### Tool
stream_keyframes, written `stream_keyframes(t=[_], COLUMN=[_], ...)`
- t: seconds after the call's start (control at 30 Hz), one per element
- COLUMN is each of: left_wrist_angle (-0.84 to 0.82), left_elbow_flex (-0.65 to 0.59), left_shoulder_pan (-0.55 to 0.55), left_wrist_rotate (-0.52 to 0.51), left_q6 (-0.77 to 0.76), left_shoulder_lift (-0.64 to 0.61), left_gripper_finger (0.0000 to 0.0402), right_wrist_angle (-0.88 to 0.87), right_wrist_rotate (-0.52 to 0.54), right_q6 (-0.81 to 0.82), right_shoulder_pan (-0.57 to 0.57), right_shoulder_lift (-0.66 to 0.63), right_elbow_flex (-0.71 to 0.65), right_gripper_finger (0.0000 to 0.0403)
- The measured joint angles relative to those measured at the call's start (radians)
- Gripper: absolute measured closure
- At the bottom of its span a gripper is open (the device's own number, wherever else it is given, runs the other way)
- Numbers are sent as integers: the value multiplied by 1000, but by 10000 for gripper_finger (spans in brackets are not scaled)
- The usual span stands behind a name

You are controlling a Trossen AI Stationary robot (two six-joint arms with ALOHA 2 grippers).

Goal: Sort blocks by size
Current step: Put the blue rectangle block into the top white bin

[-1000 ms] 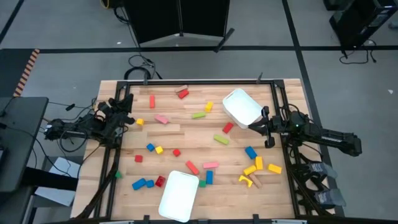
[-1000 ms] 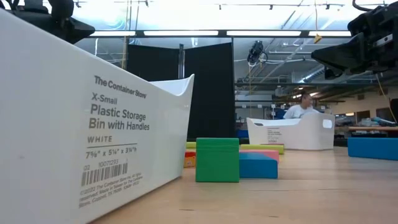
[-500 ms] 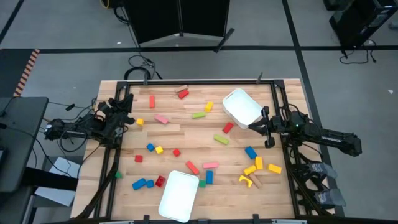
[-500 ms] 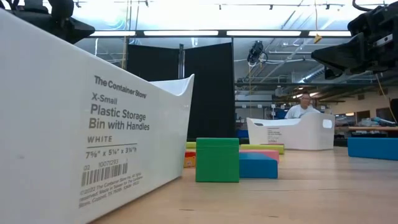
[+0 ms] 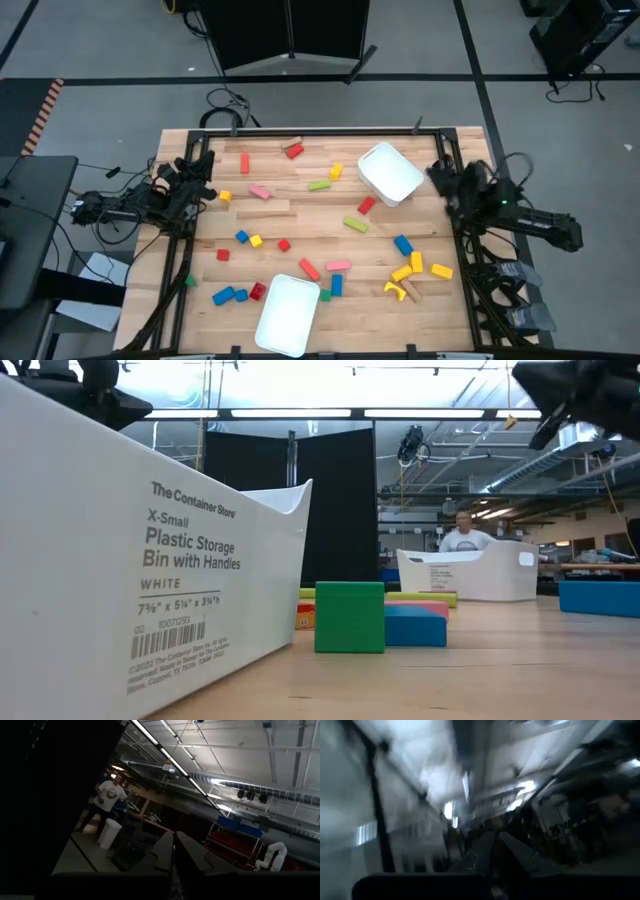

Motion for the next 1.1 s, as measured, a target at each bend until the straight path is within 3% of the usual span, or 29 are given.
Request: stream_keyframes(t=[0.1,0.17,0.3,0.4,0.57,0.67,0.7,0.73,0.83,0.93,1.0,1.1], left_wrist_angle=[0,-2,-20,-67,-118,-151,-164,-173,-218,-235,-239,-233], left_elbow_flex=[0,0,0,0,0,0,0,0,0,0,0,0], left_shoulder_pan=[0,0,0,0,0,0,0,0,-1,-1,-1,0], left_wrist_rotate=[0,11,65,149,207,233,243,251,253,249,244,214], left_q6=[0,0,-5,-74,-121,-164,-168,-175,-230,-294,-323,-349], left_shoulder_lift=[0,0,0,0,8,15,19,25,52,97,133,183], left_gripper_finger=[376,376,376,376,376,376,376,376,376,376,376,376], right_wrist_angle=[-215,-305,-228,-143,-18,-209,-331,-455,-822,-1176,-1327,-1449], right_wrist_rotate=[-137,-175,-193,-173,-156,-345,-354,-313,-17,245,340,369], right_q6=[53,127,148,62,78,79,71,46,-57,-4,112,323], right_shoulder_pan=[1,26,98,134,155,154,173,206,349,489,569,655], right_shoulder_lift=[72,173,402,561,750,806,814,821,845,892,932,998], right_elbow_flex=[83,115,174,217,278,368,408,448,589,735,793,811], right_gripper_finger=[361,362,362,362,363,365,366,367,373,377,377,365])
